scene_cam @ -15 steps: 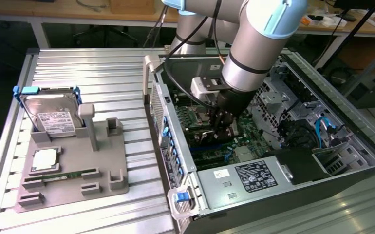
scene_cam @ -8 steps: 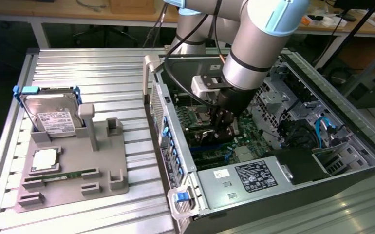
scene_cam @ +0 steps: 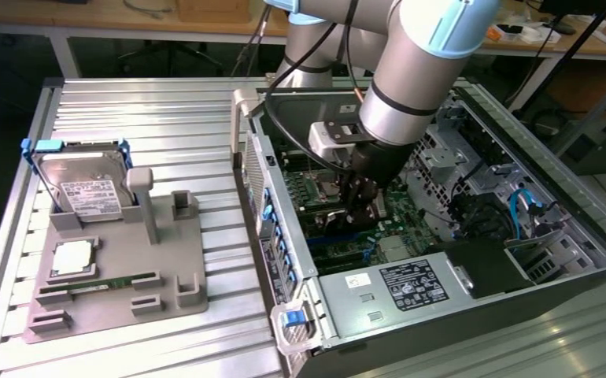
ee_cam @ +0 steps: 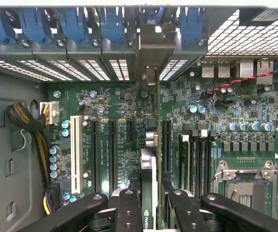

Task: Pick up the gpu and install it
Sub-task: 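Insert the gpu into the slot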

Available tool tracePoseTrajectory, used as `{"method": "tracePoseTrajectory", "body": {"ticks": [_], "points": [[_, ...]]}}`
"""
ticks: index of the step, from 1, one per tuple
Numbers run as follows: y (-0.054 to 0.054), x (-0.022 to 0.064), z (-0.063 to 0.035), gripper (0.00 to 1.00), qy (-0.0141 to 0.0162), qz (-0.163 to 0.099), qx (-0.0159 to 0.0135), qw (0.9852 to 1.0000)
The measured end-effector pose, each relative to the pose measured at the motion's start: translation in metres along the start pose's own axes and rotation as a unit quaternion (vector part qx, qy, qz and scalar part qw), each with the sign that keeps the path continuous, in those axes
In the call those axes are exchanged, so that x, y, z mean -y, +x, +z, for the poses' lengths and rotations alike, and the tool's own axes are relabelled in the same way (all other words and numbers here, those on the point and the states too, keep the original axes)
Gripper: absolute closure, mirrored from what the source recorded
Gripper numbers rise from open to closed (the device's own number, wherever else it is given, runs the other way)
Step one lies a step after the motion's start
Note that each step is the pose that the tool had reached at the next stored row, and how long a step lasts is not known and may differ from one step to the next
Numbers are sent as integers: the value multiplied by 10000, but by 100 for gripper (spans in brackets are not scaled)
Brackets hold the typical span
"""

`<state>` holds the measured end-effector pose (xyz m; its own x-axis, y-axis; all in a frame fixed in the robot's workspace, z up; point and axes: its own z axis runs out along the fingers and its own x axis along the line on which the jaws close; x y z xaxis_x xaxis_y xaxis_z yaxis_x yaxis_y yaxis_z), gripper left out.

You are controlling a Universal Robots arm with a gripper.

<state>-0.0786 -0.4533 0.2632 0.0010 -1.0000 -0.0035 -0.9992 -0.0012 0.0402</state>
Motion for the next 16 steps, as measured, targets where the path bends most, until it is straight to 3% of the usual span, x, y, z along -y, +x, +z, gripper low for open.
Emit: {"method": "tracePoseTrajectory", "body": {"ticks": [16], "points": [[63,-13,-8,73,1,26,-7,10000]]}}
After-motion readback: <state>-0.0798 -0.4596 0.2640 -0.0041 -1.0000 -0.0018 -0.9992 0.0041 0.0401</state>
